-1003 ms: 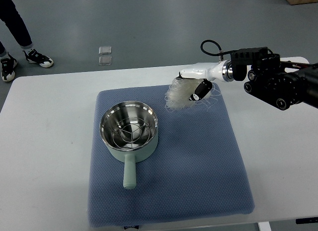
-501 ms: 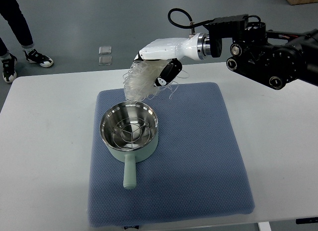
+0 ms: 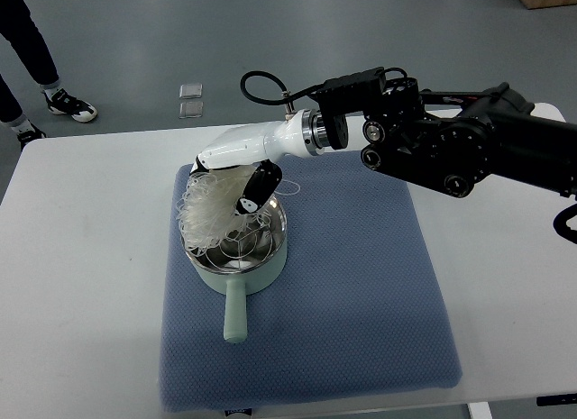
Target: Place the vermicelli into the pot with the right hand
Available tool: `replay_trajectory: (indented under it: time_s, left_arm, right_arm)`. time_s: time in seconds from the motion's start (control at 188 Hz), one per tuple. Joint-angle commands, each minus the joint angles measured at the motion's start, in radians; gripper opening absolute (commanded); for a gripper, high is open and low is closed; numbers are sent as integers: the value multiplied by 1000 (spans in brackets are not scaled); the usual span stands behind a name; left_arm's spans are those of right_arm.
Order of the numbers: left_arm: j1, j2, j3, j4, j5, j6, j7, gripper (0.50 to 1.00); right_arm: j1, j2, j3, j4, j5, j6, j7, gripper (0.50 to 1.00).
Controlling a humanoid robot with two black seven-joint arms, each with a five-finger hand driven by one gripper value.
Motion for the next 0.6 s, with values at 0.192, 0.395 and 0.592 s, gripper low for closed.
replay_trajectory:
  time_s: [0.192, 0.395, 0.592]
  left_arm:
    - [0, 0, 0, -1, 0, 0, 0, 1000]
    - [0, 0, 0, 1, 0, 0, 0, 1000]
    - [0, 0, 0, 1, 0, 0, 0, 1000]
  right_arm:
    - [-57, 35, 1, -67, 3, -20, 0, 846]
    - [-68, 37, 6, -72, 4, -20, 0, 911]
    - [-57, 20, 18, -72, 24, 1, 7, 913]
